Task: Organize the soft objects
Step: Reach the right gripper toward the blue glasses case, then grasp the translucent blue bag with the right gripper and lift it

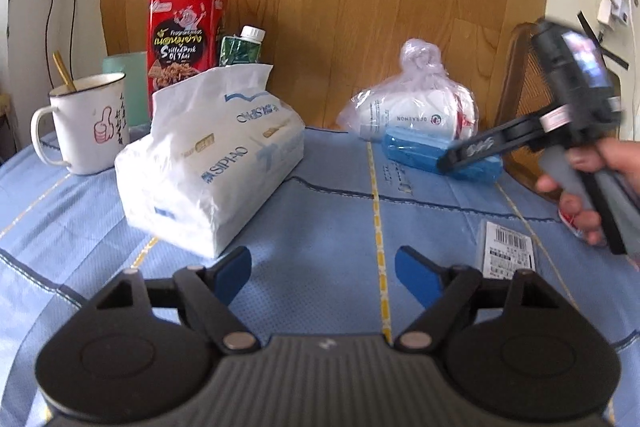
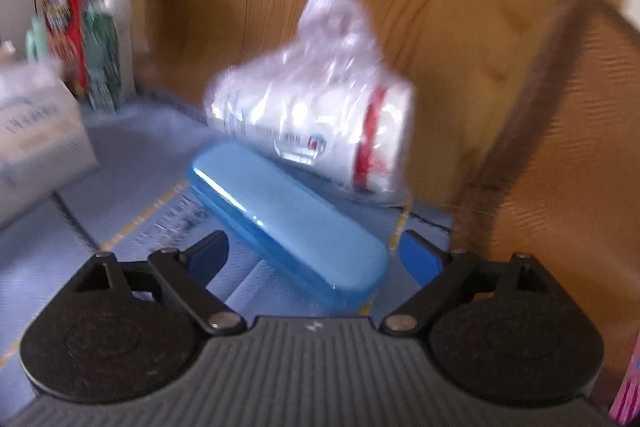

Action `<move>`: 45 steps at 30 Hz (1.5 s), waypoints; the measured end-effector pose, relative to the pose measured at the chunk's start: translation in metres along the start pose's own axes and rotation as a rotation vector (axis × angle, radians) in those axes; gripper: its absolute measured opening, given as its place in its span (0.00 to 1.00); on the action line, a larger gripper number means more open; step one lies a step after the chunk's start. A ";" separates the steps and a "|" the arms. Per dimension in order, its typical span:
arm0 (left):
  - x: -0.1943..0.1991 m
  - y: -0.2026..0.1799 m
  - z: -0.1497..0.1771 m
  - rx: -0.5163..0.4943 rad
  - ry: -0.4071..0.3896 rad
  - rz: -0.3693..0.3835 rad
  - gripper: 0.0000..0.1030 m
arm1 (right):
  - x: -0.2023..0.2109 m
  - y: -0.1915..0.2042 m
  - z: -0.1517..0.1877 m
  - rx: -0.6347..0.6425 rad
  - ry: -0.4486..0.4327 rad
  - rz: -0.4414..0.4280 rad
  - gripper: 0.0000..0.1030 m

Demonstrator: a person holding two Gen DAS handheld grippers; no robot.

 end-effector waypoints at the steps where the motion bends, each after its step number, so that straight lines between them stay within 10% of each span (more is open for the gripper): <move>1: -0.002 0.001 -0.001 0.010 0.001 0.006 0.79 | -0.009 0.001 -0.001 0.020 0.039 -0.011 0.92; 9: -0.004 0.013 -0.009 0.103 -0.021 0.022 0.80 | 0.022 0.041 0.005 0.068 -0.025 -0.165 0.54; 23: 0.007 0.036 -0.019 0.249 -0.011 0.169 0.91 | 0.116 0.118 0.060 0.081 -0.100 -0.294 0.54; 32: 0.032 -0.013 0.006 0.022 0.069 0.434 0.87 | 0.155 0.106 0.170 -0.598 -0.103 -0.793 0.43; 41: 0.053 -0.080 0.044 -0.100 0.138 0.514 0.90 | 0.221 0.103 0.200 -0.324 -0.261 -0.194 0.68; 45: 0.056 -0.098 0.047 -0.142 0.147 0.519 0.91 | 0.216 0.114 0.200 -0.243 -0.276 -0.115 0.69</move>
Point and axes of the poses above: each gripper's, at about its wrist camera, not at the fingertips, and x roughly against the way its jaws point, y to its left, z to its underside, the point moved 2 cm from there along -x, roughly the way its jaws point, and after that the axes turned 13 degrees about x, right-handed, at the moved point
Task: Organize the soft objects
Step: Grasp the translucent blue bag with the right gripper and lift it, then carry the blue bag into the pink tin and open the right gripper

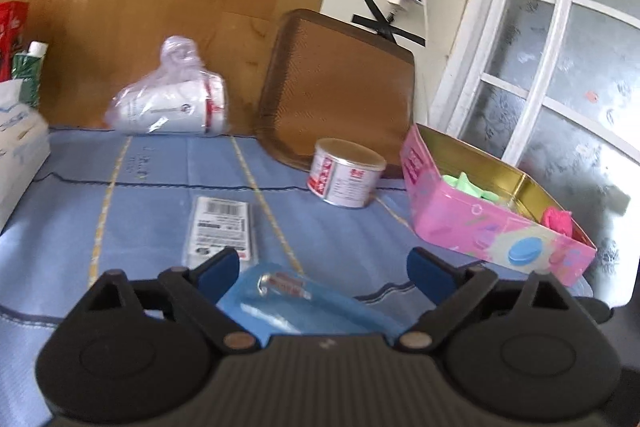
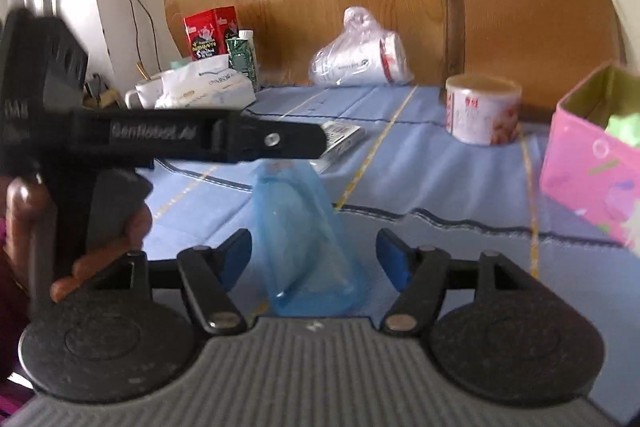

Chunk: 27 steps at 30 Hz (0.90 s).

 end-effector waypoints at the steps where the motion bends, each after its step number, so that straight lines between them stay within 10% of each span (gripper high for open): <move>1: 0.000 -0.002 0.000 0.003 0.002 -0.008 0.91 | -0.001 -0.002 0.001 0.015 0.003 0.010 0.69; 11: 0.012 0.025 -0.002 0.221 0.130 -0.128 0.90 | 0.008 -0.004 0.017 0.077 0.004 0.013 0.74; 16: -0.009 0.021 0.011 0.295 0.224 -0.073 0.67 | 0.003 0.002 0.021 0.105 -0.003 0.012 0.56; 27: -0.054 -0.100 -0.038 0.057 0.194 0.119 0.58 | 0.064 -0.054 0.018 -0.007 -0.210 0.308 0.55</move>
Point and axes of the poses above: each gripper's, at about its wrist camera, not at the fingertips, and x roughly against the way its jaws point, y to its left, z to its underside, the point moved 2 cm from there along -x, roughly the way its jaws point, and after that the axes turned 13 degrees about x, right-handed, at the moved point
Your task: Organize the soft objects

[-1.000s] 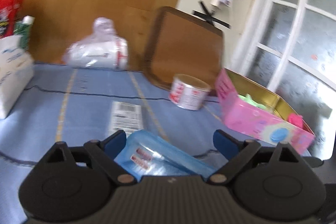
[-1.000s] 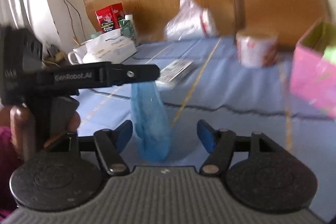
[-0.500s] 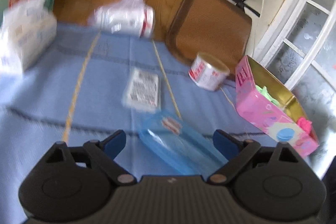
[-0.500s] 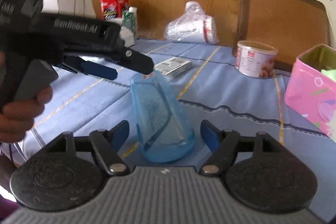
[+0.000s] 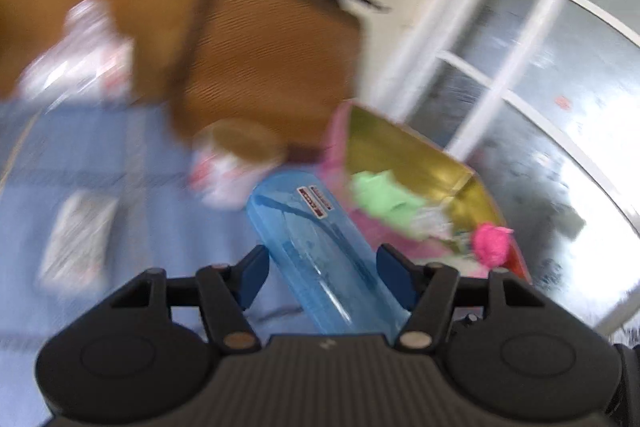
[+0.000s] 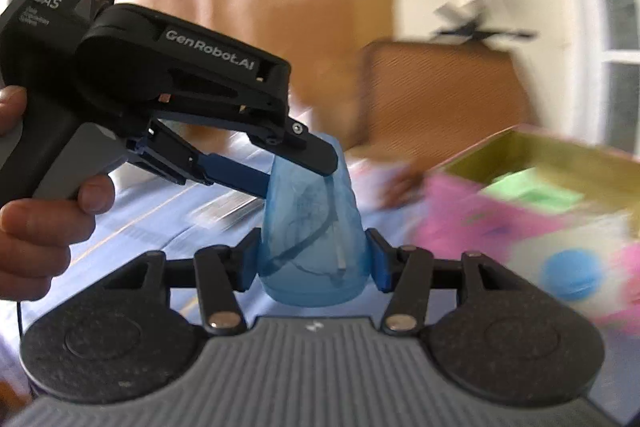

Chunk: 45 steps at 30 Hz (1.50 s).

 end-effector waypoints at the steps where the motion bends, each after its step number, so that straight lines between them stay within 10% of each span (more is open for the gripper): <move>1: -0.007 -0.013 -0.003 -0.029 0.001 0.011 0.57 | 0.002 -0.011 -0.002 -0.010 -0.014 0.041 0.55; 15: -0.094 -0.094 0.000 -0.235 0.029 -0.039 0.66 | -0.017 -0.152 0.022 -0.154 0.027 0.540 0.59; 21: -0.085 -0.075 0.008 -0.238 0.016 -0.088 0.66 | 0.002 -0.162 0.027 -0.199 -0.022 0.568 0.63; 31: -0.001 0.005 0.031 -0.171 -0.068 -0.151 0.71 | 0.007 -0.095 0.000 -0.121 -0.111 0.352 0.65; 45: 0.111 0.172 0.039 0.144 -0.281 -0.582 0.71 | -0.102 0.062 -0.037 0.040 0.108 -0.204 0.88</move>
Point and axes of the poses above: each gripper's, at about its wrist camera, not at the fingertips, and x roughly against the way its jaws point, y to its left, z to its underside, the point moved 2 cm from there along -x, roughly the way its jaws point, and after that the axes turned 13 degrees about x, right-handed, at the moved point
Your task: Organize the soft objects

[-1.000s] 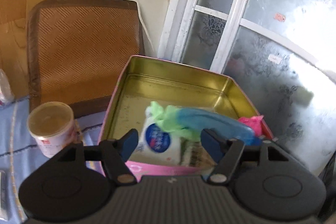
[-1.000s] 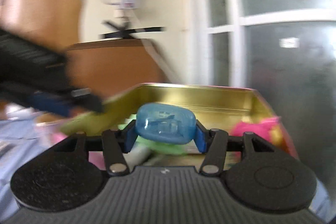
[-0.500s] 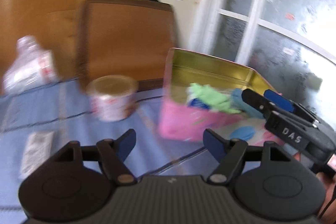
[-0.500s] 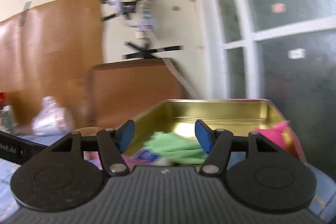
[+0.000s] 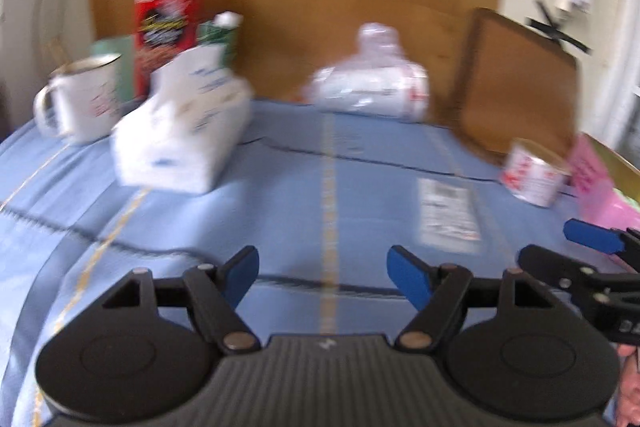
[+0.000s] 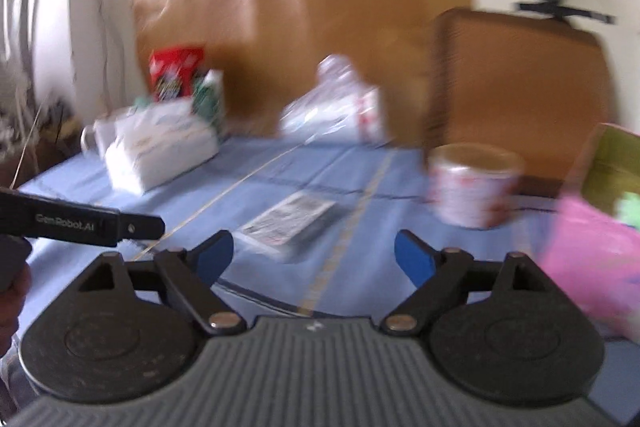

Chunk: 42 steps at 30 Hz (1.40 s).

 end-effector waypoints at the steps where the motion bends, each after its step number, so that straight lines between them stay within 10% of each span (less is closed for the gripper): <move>1: -0.004 0.009 0.000 0.027 0.008 -0.009 0.71 | -0.013 0.006 -0.005 0.009 0.026 -0.016 0.88; 10: -0.001 0.027 0.001 0.084 -0.028 0.054 0.72 | -0.095 0.020 -0.026 0.023 0.211 -0.023 0.75; 23: -0.008 -0.008 0.012 -0.064 0.032 0.000 0.84 | -0.005 0.010 0.015 0.003 0.154 -0.131 0.66; 35: -0.015 -0.125 0.040 -0.129 0.350 0.324 0.74 | 0.073 -0.025 0.069 -0.124 0.098 0.129 0.64; 42: -0.023 -0.169 0.057 -0.171 0.471 0.384 0.59 | 0.073 -0.025 0.078 -0.101 0.068 0.136 0.65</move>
Point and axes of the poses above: each gripper's, at about its wrist camera, not at the fingertips, and x roughly against the way its jaws point, y to its left, z to its underside, the point moved 2 cm from there along -x, roughly the way its jaws point, and after that the axes turned 13 degrees about x, right-handed, at the moved point
